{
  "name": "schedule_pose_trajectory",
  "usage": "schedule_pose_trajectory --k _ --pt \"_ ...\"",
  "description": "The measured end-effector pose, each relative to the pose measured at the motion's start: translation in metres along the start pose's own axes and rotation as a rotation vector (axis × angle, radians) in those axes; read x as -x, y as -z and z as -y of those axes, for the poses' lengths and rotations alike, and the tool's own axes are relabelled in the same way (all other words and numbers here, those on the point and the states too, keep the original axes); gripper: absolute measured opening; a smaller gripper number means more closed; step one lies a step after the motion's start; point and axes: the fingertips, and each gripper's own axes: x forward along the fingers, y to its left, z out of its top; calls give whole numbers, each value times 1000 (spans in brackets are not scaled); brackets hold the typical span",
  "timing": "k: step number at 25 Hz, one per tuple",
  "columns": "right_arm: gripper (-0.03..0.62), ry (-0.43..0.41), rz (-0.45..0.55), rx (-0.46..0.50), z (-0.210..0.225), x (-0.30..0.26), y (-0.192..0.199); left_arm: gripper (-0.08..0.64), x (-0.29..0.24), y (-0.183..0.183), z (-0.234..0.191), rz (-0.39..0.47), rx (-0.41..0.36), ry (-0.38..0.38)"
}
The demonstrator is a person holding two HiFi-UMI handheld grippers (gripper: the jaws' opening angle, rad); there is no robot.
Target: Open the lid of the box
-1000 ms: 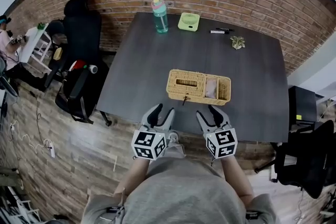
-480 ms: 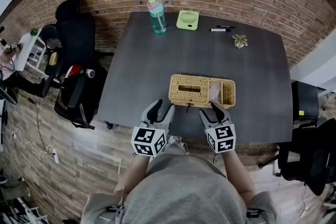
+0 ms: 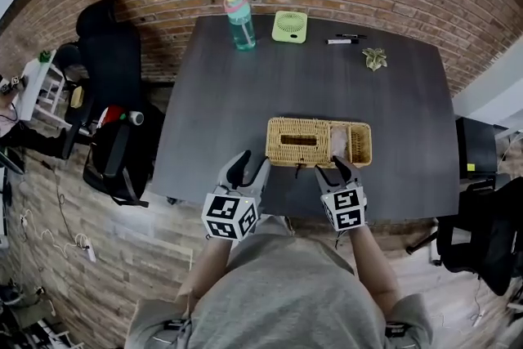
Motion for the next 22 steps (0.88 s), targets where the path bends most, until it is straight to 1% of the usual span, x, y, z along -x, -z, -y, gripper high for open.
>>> schedule_pose_trajectory --k 4,8,10,15,22 --pt "210 6 -41 30 -3 -8 6 178 -9 -4 -6 5 -2 18" --pt "210 40 -73 92 0 -13 12 178 -16 -4 -7 3 -5 33" --pt "210 48 -86 107 2 -16 16 178 -17 -4 -9 0 -6 38" --pt "212 45 -72 117 1 -18 11 178 -21 -2 -16 -6 -8 46" --pt "212 46 -76 95 2 -16 10 178 -23 -3 -15 -6 -11 64"
